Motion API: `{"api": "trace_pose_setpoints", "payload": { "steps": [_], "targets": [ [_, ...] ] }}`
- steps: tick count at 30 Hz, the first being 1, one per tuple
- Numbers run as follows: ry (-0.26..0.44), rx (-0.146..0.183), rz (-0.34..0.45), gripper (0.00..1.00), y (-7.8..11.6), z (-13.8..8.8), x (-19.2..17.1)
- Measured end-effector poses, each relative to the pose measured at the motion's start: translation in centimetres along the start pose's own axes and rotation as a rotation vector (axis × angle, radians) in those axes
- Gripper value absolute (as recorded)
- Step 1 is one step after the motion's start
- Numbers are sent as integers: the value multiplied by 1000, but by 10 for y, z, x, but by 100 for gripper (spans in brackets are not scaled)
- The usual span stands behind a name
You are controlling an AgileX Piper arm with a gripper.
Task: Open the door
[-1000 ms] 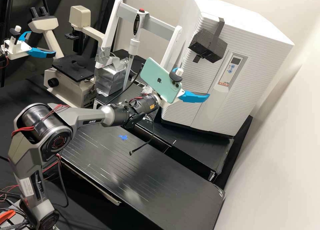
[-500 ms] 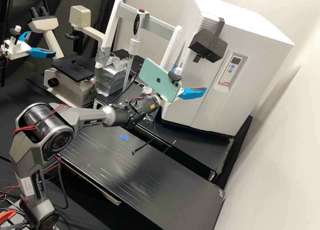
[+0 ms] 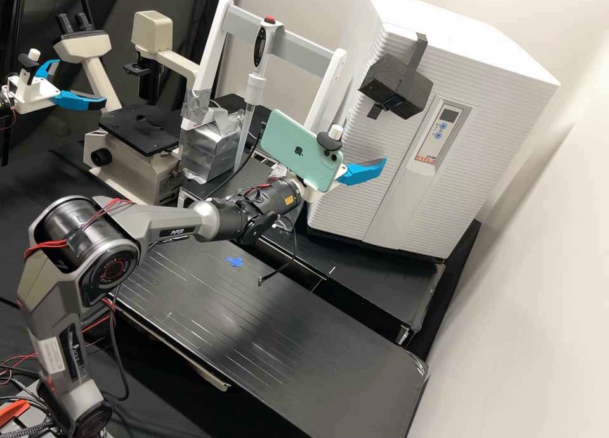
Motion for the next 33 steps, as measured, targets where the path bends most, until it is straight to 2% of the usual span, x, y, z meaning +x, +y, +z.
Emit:
{"api": "trace_pose_setpoints", "payload": {
  "steps": [5,10,14,20,25,29,31,33],
  "targets": [
    [7,10,-7,0,-1,-1,0],
    [16,-4,-18,0,-1,1,0],
    [14,13,-23,0,-1,2,-1],
    [19,9,-27,0,-2,2,-1],
    [21,18,-28,0,-3,3,-3],
    [28,10,-29,0,-2,4,-3],
    [30,21,-29,0,-2,5,-4],
    [36,14,-30,0,-1,7,-5]
  ]
}}
